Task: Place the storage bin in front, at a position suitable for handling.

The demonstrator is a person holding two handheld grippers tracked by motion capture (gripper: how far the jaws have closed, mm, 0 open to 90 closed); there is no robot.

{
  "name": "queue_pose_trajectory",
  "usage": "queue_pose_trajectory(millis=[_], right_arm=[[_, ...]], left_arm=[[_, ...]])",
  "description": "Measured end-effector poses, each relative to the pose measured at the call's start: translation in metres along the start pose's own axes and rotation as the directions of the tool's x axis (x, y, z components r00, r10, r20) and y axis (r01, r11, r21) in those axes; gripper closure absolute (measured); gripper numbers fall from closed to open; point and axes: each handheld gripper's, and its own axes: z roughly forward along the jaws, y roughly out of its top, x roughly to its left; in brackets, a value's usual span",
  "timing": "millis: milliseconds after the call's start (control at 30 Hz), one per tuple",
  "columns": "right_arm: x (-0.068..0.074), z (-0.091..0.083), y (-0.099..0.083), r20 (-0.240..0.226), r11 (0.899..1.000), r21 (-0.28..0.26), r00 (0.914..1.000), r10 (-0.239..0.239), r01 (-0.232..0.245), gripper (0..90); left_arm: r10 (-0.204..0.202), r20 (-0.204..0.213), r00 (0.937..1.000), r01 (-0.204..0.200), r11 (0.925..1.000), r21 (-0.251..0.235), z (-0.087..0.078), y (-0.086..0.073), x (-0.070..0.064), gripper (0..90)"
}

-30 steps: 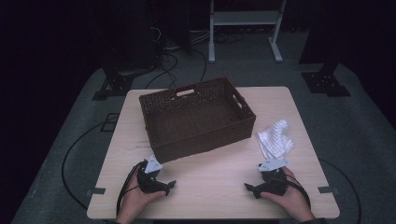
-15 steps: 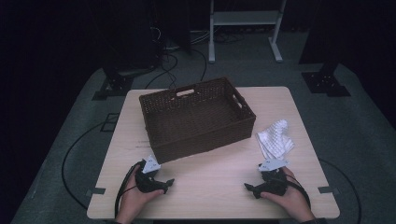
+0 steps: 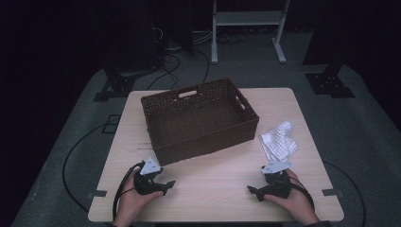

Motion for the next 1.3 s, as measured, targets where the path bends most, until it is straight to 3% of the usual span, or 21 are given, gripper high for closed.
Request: queue_pose_trajectory(millis=[233,467,833,1067,1300], right_arm=[[0.0,0.0,0.0,0.0,1.0,-0.001,1.0,0.002,-0.002,2.4],[0.0,0.0,0.0,0.0,1.0,-0.001,1.0,0.0,0.0,2.4],[0.0,0.0,0.0,-0.001,1.0,0.0,1.0,0.002,-0.002,2.4],[0.0,0.0,0.0,-0.001,1.0,0.0,1.0,0.002,-0.002,2.4],[0.0,0.0,0.0,-0.001,1.0,0.0,1.0,0.003,-0.003,2.4]], left_arm=[[-0.019,0.026,0.9995,0.02,0.9994,-0.028,-0.016,0.01,0.004,32.1],[0.017,0.034,0.9993,-0.016,0.9993,-0.033,-0.025,0.019,0.004,35.5],[0.022,0.06,0.998,-0.018,0.998,-0.061,-0.045,0.032,0.011,39.4],[0.041,0.056,0.9976,-0.037,0.9965,-0.074,-0.053,0.041,0.014,42.7],[0.081,0.034,0.9961,-0.077,0.9912,-0.107,-0.062,0.062,0.018,42.8]])
